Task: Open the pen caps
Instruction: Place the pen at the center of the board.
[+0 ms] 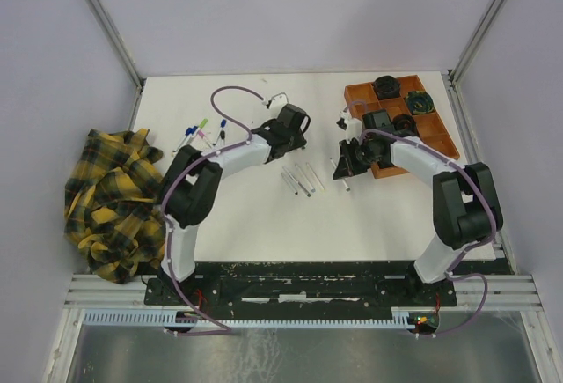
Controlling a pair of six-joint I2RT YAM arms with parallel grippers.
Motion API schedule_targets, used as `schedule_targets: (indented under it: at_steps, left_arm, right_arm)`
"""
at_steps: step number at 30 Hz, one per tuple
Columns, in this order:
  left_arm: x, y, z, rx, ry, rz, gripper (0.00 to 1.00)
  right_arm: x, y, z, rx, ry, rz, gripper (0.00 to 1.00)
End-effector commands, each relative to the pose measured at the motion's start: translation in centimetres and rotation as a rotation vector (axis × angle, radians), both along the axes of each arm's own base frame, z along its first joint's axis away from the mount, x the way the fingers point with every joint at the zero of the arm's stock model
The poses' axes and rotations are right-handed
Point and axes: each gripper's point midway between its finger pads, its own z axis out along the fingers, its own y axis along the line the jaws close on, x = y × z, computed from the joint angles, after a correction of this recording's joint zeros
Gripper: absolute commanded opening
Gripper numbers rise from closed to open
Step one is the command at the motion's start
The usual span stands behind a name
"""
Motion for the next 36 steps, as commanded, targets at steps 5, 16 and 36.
schedule_targets:
  at_steps: [5,16,36]
  left_arm:
    - [-4.3,2.1,8.7,-0.057,-0.23,-0.147,0.4]
    - [-14.0,11.6,6.0,0.088,-0.406,-0.249,0.49]
    - [-17.1,15.1,4.7,0.035,-0.474,-0.171,0.66]
  right_arm:
    - [3.0,0.9,-0.3,-0.008,-0.015,-0.062,0.11]
    - [4.3,3.0,-3.0,-0.153,0.034,-0.072,0.14]
    - [5.3,4.0,-5.1,-0.204,0.059,-0.017,0.23]
